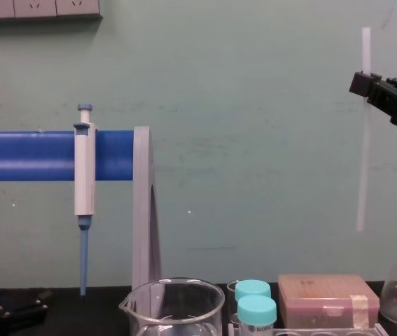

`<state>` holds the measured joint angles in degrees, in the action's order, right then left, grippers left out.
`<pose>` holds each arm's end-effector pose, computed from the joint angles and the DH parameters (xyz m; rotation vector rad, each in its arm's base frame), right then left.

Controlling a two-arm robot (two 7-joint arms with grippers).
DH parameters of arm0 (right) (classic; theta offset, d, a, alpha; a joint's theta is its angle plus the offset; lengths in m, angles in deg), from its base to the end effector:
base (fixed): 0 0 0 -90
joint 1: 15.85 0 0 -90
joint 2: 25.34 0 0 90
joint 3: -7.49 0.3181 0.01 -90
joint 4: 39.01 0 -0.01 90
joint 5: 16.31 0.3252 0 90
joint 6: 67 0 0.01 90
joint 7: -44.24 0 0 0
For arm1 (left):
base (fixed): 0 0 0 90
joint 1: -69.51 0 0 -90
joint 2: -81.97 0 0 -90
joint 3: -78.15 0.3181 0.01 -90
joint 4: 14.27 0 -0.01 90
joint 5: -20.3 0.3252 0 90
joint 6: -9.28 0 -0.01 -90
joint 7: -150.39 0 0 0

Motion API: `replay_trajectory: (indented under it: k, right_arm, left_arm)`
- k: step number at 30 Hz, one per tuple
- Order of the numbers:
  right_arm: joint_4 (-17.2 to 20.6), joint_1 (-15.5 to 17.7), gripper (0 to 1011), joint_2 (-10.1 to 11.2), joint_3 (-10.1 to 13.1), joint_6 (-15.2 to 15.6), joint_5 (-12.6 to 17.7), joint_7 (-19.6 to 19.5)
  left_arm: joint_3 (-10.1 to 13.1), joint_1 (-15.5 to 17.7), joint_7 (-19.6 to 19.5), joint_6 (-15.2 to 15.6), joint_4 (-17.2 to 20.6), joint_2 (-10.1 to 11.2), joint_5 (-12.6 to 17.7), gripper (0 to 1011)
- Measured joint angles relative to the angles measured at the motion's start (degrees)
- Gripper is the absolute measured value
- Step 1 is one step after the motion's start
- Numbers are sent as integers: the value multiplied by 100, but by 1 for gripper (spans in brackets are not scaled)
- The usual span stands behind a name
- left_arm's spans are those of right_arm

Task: Pick up the stirring rod with one hand, then place it down.

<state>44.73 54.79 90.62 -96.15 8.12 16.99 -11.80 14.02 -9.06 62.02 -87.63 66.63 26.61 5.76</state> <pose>0.4334 -0.0874 -0.2299 0.2837 -0.2953 -0.8068 0.3781 0.0942 -0.3281 0.3045 -0.2851 1.2480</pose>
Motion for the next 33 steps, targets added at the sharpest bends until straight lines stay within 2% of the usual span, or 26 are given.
replay_trajectory:
  k: [33]
  right_arm:
    - [-52,70,70,11,-42,114,-136,-51]
  left_arm:
    - [0,0,0,0,0,0,0,1000]
